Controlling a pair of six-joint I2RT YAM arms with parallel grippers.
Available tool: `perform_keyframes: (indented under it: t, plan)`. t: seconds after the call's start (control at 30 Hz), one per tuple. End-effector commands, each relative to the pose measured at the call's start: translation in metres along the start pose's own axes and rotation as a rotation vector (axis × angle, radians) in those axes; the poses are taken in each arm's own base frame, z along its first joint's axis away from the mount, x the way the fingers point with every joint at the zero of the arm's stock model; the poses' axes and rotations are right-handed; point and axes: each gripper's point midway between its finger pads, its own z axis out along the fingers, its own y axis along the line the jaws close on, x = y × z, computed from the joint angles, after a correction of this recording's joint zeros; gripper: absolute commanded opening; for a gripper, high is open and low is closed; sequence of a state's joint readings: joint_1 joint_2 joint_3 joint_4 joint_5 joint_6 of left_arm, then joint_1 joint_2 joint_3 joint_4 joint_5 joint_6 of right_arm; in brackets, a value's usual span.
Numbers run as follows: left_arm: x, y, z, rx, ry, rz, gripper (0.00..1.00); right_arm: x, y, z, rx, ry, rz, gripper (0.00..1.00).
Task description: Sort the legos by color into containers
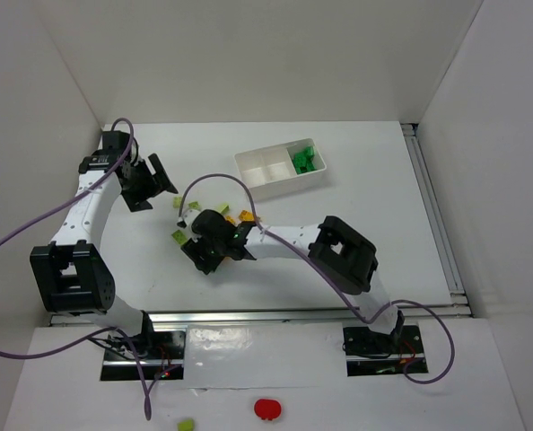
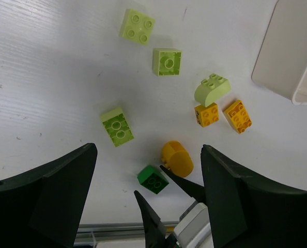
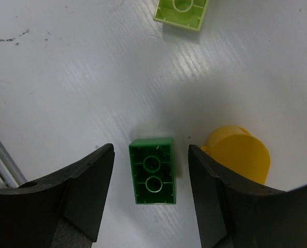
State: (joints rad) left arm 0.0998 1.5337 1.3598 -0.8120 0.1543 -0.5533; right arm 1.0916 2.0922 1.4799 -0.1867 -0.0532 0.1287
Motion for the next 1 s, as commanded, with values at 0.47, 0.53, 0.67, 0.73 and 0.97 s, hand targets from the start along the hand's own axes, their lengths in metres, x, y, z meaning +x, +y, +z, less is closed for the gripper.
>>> perform_keyframes:
  t: [0.47,0.53,0.67,0.73,0.97]
  plan:
    - [-0.006,-0.006,-0.007,0.032,-0.023,0.009,0.91,-0.058,-0.025,-0.046,0.132,-0.125,0.008,0.44]
    - [-0.007,-0.007,-0.009,0.036,-0.031,0.011,0.91,-0.075,-0.044,-0.079,0.163,-0.185,0.069,0.44]
    - [-0.003,0.003,-0.004,-0.007,-0.028,0.006,0.91,-0.098,-0.138,-0.144,0.356,-0.315,0.223,0.44]
    - [-0.002,0.005,0.001,-0.012,-0.019,-0.007,0.91,-0.099,-0.176,-0.166,0.444,-0.344,0.282,0.44]
    - [0.02,0.018,0.016,-0.073,0.026,-0.016,0.88,-0.094,-0.31,-0.206,0.7,-0.387,0.502,0.44]
